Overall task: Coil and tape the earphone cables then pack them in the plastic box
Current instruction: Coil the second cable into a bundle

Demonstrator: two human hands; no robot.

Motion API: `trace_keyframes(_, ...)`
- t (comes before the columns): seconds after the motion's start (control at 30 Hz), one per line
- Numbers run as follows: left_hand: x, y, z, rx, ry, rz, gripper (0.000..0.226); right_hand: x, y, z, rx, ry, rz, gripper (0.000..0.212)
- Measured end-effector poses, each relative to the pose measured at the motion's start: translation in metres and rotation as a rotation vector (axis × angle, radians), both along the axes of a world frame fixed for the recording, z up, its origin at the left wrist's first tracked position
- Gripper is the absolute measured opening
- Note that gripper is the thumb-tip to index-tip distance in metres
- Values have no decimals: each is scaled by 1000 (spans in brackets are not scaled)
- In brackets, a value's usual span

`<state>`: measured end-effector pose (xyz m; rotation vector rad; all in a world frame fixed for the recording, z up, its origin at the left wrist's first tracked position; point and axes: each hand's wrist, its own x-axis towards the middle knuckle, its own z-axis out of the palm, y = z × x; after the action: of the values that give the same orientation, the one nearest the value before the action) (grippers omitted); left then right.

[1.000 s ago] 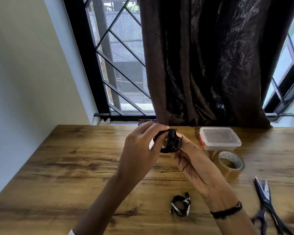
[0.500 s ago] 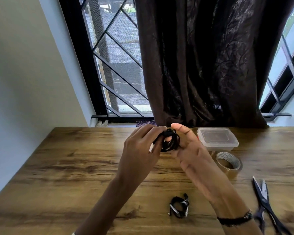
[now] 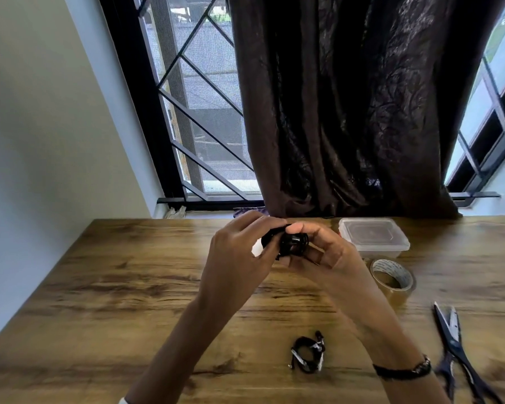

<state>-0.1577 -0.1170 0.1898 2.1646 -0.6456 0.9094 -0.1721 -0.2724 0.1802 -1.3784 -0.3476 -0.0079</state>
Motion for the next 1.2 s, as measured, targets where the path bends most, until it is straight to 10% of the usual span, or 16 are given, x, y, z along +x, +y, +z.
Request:
trace_keyframes(0.57, -4, -7, -6, -6, -38, 30, 20, -1, -4, -3, 383, 294, 125, 34)
trace_keyframes(1.03, -2, -5, -6, -60, 6, 8, 16, 1, -1, -9, -475, -483, -501, 16)
trace_keyframes(1.2, 3, 2, -10, -71, 113, 4, 15, 3, -10, -7, -507, -406, -489, 12)
